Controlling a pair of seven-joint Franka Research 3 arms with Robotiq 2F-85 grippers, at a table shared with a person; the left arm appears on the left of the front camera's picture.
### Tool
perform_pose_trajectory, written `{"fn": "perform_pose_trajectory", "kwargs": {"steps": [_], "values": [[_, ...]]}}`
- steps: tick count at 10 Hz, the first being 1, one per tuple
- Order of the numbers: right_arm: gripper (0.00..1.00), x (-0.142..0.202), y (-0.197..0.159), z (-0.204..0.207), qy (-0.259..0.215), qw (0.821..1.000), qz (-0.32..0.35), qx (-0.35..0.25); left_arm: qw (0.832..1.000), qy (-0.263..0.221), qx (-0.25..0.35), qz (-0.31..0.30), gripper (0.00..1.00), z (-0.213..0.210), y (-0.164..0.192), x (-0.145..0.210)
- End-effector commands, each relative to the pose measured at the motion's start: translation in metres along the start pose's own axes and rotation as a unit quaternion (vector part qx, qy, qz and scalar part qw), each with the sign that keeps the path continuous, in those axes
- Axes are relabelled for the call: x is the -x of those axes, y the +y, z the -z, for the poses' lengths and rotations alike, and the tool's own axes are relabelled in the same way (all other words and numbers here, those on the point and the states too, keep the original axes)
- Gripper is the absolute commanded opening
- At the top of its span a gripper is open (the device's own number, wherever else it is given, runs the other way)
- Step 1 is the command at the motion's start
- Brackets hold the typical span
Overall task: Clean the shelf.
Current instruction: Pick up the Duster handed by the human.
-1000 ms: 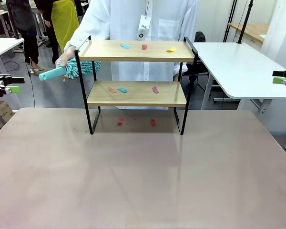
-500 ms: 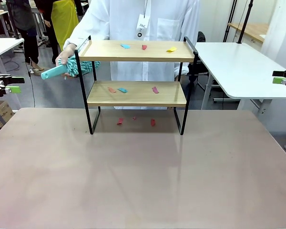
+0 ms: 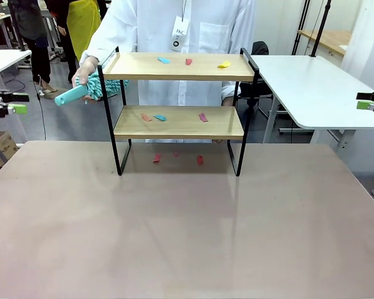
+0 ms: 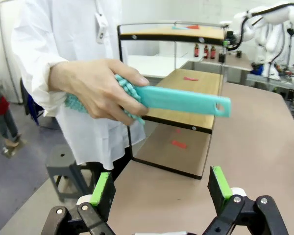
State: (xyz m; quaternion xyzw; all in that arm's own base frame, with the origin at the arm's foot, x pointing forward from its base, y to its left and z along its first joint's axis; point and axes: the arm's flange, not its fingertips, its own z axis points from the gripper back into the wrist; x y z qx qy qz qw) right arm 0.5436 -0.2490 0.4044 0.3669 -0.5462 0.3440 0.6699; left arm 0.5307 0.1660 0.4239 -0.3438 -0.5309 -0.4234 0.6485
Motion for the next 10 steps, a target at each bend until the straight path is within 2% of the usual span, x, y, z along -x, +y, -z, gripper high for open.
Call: {"fn": "perform_pose_trajectory", "kwargs": {"steps": [1, 2, 3, 4, 5, 6, 7, 10], "values": [[1.0, -0.002, 0.001, 0.0, -0.001, 1.0, -0.002, -0.001, 0.998, 0.034, -0.032, -0.034, 1.0, 0.012, -0.03, -0.047], [1.0, -0.002, 0.001, 0.0, -0.001, 1.0, -0.002, -0.001, 0.996, 0.057, -0.05, -0.047, 1.0, 0.018, -0.041, -0.072], [1.0, -0.002, 0.001, 0.0, -0.001, 1.0, -0.002, -0.001, 0.99, 0.082, -0.079, -0.085, 1.0, 0.026, -0.05, -0.095], [1.0, -0.002, 0.001, 0.0, -0.001, 1.0, -0.002, -0.001, 0.987, 0.113, -0.087, -0.076, 1.0, 0.037, -0.063, -0.111], [1.0, -0.002, 0.001, 0.0, -0.001, 1.0, -0.002, -0.001, 0.981, 0.13, -0.12, -0.075, 1.0, 0.044, -0.077, -0.129], [1.0, -0.002, 0.001, 0.0, -0.001, 1.0, -0.002, -0.001, 0.958, 0.219, -0.164, -0.092, 1.0, 0.068, -0.121, -0.176], [1.0, -0.002, 0.001, 0.0, -0.001, 1.0, -0.002, -0.001, 0.957, 0.223, -0.16, -0.093, 1.0, 0.069, -0.121, -0.177], [1.0, -0.002, 0.001, 0.0, -0.001, 1.0, -0.002, -0.001, 0.938, 0.272, -0.193, -0.095, 1.0, 0.087, -0.133, -0.199]]}}
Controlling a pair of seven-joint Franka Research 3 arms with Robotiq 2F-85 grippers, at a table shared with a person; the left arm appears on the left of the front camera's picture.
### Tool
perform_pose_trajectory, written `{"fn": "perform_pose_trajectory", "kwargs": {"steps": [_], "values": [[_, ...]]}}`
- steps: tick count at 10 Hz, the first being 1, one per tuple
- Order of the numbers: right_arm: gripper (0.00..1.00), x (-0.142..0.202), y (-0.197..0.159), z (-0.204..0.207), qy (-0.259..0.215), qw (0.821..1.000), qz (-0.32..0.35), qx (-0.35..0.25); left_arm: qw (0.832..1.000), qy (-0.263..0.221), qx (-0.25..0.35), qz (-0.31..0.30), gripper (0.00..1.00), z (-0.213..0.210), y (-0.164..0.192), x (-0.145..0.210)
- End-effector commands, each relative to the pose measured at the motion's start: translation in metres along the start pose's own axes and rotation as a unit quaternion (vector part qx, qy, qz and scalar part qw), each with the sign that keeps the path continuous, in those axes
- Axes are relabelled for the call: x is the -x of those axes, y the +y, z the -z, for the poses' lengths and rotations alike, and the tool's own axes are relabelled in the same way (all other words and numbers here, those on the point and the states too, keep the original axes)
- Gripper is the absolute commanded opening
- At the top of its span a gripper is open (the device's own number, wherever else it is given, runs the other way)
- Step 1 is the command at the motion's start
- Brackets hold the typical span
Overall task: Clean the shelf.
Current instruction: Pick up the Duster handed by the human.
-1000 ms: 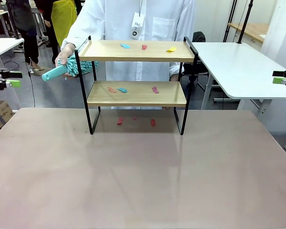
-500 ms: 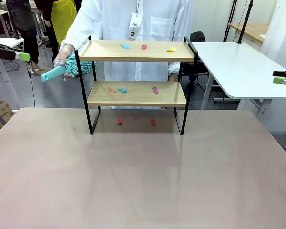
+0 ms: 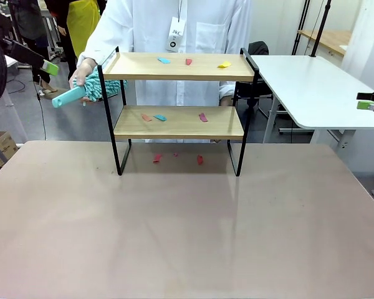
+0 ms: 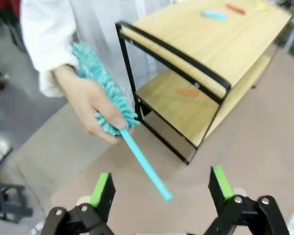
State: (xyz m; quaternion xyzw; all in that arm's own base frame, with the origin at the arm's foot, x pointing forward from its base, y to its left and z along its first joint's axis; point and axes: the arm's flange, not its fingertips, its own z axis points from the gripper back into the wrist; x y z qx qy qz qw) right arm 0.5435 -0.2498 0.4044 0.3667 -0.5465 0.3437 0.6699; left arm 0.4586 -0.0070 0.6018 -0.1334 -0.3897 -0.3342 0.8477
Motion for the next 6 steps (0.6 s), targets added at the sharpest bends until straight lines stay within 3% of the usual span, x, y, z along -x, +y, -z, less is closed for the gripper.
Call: {"fn": "perform_pose_trajectory", "kwargs": {"steps": [1, 4, 6], "values": [[1.0, -0.003, 0.001, 0.001, -0.001, 1.0, -0.002, -0.001, 0.999, 0.04, -0.018, -0.016, 1.0, 0.008, -0.001, -0.002], [1.0, -0.003, 0.001, 0.001, -0.001, 1.0, -0.002, -0.001, 0.994, 0.101, -0.035, -0.028, 1.0, 0.044, -0.003, -0.002], [1.0, -0.003, 0.001, 0.001, -0.001, 1.0, -0.002, -0.001, 0.996, 0.087, -0.025, -0.017, 1.0, 0.041, -0.005, 0.002]]}}
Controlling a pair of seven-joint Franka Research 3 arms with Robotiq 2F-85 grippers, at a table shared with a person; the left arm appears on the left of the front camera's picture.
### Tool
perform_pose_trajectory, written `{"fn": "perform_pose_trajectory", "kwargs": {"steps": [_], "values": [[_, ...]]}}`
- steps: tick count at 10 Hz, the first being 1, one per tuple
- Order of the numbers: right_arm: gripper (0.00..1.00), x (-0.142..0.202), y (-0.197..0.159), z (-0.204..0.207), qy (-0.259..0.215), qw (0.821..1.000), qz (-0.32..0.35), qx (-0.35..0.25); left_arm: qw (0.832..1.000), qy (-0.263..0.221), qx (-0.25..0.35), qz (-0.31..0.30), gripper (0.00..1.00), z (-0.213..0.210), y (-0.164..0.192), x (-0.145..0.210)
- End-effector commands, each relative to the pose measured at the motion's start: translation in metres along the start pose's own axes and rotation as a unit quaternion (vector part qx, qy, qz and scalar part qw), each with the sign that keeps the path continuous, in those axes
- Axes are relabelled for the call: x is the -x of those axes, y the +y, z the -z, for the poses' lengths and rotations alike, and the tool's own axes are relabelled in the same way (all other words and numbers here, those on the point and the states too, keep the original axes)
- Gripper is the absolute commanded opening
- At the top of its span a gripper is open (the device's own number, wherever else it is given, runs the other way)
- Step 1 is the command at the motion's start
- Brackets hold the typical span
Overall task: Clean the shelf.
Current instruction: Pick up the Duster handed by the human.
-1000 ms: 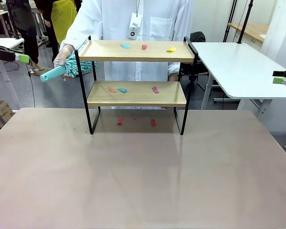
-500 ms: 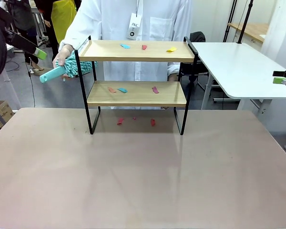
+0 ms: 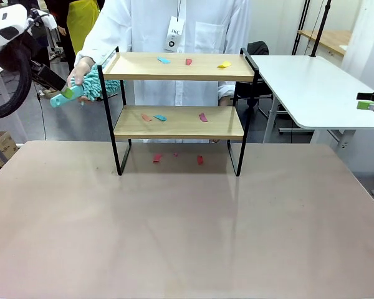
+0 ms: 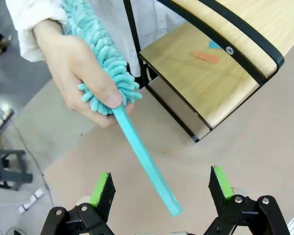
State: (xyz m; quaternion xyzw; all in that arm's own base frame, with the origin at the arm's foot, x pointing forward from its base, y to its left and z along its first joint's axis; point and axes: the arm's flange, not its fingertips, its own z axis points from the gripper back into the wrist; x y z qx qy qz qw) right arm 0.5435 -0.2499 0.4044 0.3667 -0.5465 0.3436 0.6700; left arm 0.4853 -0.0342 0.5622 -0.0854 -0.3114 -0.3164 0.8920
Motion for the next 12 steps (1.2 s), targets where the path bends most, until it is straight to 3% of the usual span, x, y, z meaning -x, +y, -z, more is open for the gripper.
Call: {"fn": "perform_pose_trajectory", "kwargs": {"steps": [1, 4, 8, 12], "values": [[1.0, -0.003, 0.001, 0.001, -0.001, 1.0, -0.002, -0.001, 1.0, -0.01, 0.002, 0.004, 1.0, -0.014, -0.001, 0.0], [1.0, -0.003, 0.001, 0.001, -0.001, 1.0, -0.002, -0.001, 1.0, 0.001, -0.011, -0.013, 1.0, -0.001, 0.001, -0.005], [1.0, -0.003, 0.001, 0.001, -0.001, 1.0, -0.002, -0.001, 0.995, 0.039, -0.034, -0.087, 1.0, 0.017, 0.008, -0.017], [1.0, -0.003, 0.001, 0.001, -0.001, 1.0, -0.002, -0.001, 0.992, 0.054, -0.046, -0.101, 1.0, 0.033, 0.014, -0.017]]}}
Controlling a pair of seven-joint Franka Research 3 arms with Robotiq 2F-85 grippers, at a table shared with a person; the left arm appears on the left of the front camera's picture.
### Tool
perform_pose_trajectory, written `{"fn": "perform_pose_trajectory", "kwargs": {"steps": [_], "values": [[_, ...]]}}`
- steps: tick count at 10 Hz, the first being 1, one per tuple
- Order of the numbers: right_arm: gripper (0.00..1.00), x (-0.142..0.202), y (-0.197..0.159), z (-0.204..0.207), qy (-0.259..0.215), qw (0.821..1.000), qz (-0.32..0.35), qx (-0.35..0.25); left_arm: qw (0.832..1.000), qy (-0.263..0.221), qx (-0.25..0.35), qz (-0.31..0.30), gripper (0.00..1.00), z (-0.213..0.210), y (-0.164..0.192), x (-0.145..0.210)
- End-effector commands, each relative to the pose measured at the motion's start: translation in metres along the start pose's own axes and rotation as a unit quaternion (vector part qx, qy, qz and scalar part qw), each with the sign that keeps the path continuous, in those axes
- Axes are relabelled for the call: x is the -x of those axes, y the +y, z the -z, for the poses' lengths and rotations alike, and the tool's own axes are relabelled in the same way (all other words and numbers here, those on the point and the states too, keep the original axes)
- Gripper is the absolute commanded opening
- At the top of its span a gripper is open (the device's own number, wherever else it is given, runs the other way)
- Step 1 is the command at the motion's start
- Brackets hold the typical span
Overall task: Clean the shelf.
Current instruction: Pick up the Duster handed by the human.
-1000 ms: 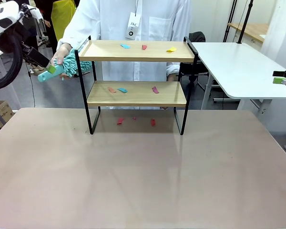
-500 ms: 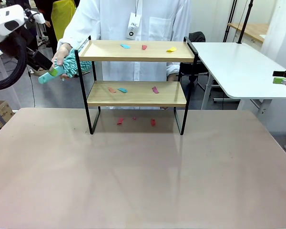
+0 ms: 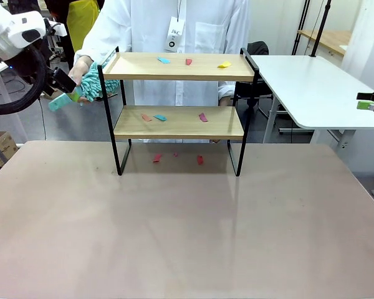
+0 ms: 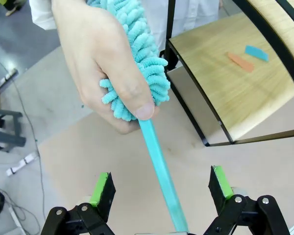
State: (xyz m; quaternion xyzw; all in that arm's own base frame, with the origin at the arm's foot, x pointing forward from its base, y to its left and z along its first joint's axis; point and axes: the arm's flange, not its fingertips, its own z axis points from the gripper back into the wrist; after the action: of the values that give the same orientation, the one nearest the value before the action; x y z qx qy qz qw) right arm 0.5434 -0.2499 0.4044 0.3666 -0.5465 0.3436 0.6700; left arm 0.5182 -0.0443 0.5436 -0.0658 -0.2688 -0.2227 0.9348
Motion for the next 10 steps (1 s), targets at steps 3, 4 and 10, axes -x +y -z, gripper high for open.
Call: {"fn": "perform_pose_trajectory", "kwargs": {"steps": [3, 4, 10], "values": [[1.0, -0.003, 0.001, 0.001, -0.001, 1.0, -0.002, -0.001, 1.0, 0.013, -0.008, -0.016, 1.0, 0.003, 0.009, -0.001], [1.0, -0.003, 0.001, 0.001, -0.001, 1.0, -0.002, -0.001, 1.0, 0.018, -0.009, 0.007, 0.41, 0.003, 0.009, 0.001], [1.0, -0.003, 0.001, 0.001, -0.001, 1.0, -0.002, -0.001, 0.999, 0.039, -0.001, 0.004, 0.0, 0.004, 0.009, 0.006]]}}
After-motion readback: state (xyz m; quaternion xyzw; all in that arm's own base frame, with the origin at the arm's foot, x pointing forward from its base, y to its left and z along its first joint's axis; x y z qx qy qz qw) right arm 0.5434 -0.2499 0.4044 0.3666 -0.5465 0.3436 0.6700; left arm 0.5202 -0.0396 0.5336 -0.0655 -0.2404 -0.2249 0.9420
